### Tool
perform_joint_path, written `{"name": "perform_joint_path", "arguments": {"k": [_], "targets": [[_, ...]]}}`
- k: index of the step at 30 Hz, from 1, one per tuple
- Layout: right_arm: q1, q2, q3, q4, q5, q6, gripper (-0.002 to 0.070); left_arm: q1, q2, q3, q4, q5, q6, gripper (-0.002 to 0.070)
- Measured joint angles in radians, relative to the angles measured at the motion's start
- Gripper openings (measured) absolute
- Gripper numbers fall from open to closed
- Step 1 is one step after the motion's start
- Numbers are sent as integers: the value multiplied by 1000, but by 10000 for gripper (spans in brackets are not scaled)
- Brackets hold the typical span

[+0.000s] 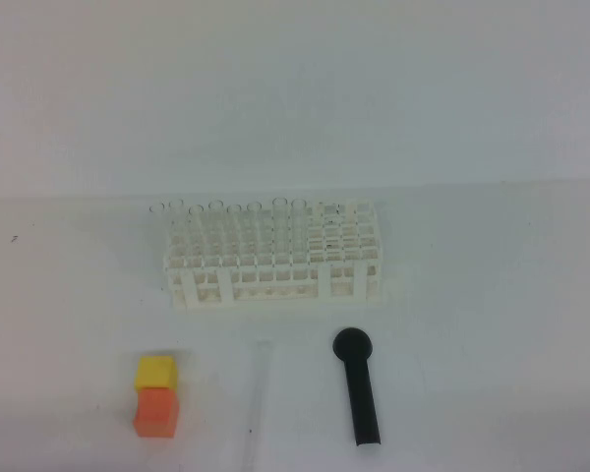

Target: Place the test tubes

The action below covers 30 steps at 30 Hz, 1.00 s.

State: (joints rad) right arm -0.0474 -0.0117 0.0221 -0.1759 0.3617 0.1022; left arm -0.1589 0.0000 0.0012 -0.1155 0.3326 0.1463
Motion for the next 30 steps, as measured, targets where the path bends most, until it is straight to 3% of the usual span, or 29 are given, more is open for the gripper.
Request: {"name": "perform_joint_path", "arguments": {"k": [12, 22, 30], "targets": [[0, 0, 0, 0, 0, 0, -1, 0, 0, 0, -1, 0, 0, -1], [0, 0, 0, 0, 0, 0, -1, 0, 0, -1, -317, -192, -13, -1], [0, 0, 0, 0, 0, 0, -1, 0, 0, 0, -342, -199, -14, -1]]}}
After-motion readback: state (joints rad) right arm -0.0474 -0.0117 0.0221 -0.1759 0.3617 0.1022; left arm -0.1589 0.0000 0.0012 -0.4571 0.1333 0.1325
